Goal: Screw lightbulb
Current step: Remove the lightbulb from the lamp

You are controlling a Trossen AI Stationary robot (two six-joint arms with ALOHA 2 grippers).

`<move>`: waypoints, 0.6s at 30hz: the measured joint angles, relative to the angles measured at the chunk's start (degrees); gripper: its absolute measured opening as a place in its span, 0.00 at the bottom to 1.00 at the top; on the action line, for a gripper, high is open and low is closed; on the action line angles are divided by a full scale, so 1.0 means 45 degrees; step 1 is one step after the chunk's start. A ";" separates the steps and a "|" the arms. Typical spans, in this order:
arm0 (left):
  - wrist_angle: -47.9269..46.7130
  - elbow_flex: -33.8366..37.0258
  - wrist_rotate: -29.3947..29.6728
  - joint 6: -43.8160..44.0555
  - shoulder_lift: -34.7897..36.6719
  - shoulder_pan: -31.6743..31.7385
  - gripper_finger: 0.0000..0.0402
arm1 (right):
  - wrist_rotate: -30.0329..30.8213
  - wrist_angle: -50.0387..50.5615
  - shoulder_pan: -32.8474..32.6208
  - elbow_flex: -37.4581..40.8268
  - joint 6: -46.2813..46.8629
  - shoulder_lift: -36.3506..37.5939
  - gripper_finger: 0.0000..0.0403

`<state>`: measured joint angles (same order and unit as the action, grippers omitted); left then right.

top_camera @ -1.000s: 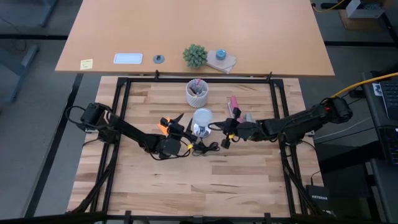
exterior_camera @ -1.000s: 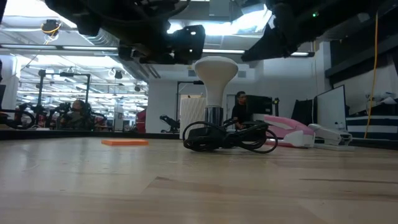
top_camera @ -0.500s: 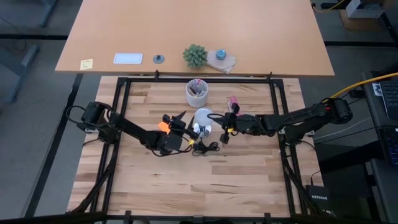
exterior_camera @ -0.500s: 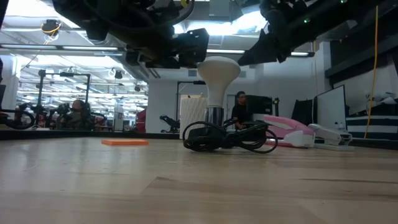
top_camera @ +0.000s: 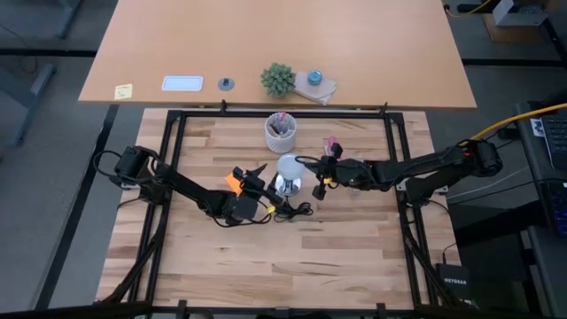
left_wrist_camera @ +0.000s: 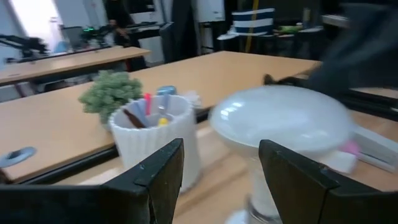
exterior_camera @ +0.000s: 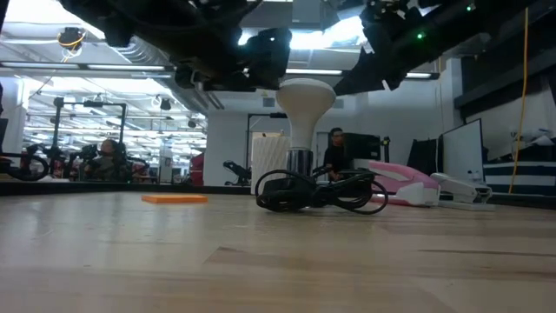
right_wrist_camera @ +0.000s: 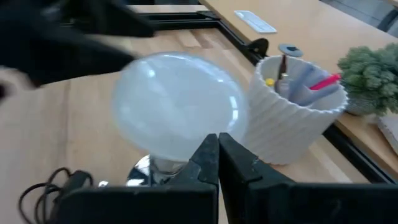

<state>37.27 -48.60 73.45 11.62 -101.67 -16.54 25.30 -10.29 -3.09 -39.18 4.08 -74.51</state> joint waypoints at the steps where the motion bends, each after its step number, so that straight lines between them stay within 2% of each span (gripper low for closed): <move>1: -0.0007 0.0000 -0.0087 0.0000 0.0000 -0.0064 0.51 | -0.0028 -0.0024 0.0048 0.0000 0.0003 -0.0003 0.01; 8: -0.0042 0.0000 -0.0487 0.0273 0.0000 -0.0162 0.51 | -0.0485 -0.0090 0.0136 -0.0005 0.0008 -0.0003 0.01; 18: -0.0053 0.0004 -0.2088 0.0761 0.0000 0.0137 0.51 | -0.0136 -0.1256 0.0173 -0.0029 -0.0129 -0.0867 0.01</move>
<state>37.03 -48.58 64.06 15.04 -101.67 -15.92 24.68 -15.94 -2.31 -39.31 3.50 -78.41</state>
